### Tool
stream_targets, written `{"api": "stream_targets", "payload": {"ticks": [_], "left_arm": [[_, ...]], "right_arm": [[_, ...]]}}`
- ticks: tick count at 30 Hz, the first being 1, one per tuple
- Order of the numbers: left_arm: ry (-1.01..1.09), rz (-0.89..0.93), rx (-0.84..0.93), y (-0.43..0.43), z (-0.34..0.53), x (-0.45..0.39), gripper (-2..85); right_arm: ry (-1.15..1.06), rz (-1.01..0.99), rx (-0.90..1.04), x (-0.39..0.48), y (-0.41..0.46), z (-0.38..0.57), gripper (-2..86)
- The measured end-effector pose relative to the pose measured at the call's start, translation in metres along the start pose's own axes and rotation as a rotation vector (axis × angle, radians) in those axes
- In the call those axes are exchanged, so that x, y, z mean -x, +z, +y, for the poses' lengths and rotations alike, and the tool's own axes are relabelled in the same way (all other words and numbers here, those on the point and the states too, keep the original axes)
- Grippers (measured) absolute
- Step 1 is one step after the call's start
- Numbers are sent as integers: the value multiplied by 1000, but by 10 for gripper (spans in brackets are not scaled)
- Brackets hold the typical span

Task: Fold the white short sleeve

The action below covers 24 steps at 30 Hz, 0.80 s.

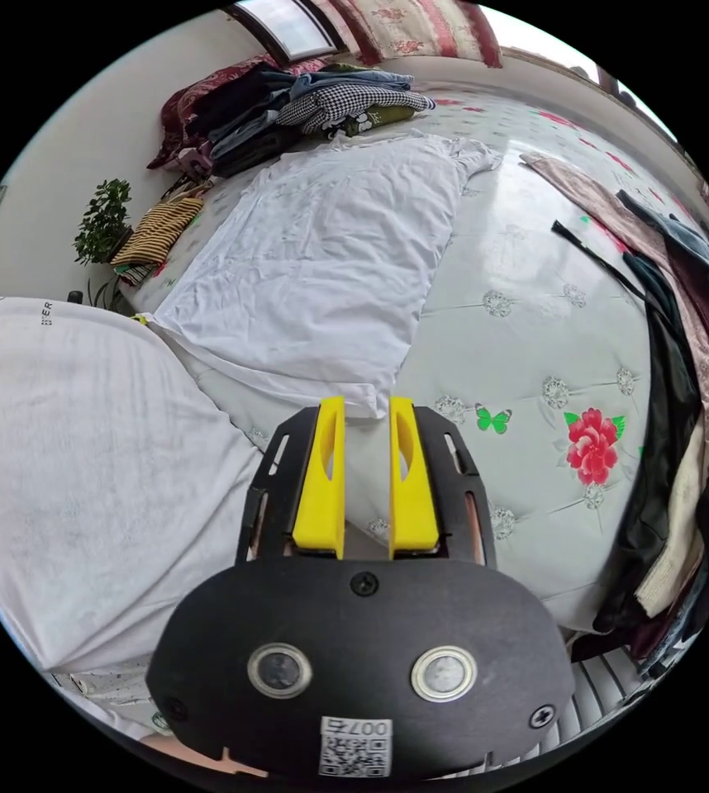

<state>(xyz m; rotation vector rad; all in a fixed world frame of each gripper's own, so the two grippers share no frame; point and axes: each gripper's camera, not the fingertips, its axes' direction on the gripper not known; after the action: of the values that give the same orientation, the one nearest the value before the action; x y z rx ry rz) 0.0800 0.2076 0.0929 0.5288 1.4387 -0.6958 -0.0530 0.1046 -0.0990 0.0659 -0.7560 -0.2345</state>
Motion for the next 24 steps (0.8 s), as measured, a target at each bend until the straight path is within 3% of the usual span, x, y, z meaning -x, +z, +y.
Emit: {"api": "stream_targets", "payload": {"ticks": [8,16,24], "left_arm": [[-17,-14,22,5,-2,5,-3],[-8,23,-77,-20,-6,17,-7],[160,82,-433,-124,-143,4,-9]], "right_arm": [[-35,1,137,-3,38,-9,10],[-5,-73,-139,-20,-41,-4,-2],[-159,23,-546,-18,-175,-94,-3]]}}
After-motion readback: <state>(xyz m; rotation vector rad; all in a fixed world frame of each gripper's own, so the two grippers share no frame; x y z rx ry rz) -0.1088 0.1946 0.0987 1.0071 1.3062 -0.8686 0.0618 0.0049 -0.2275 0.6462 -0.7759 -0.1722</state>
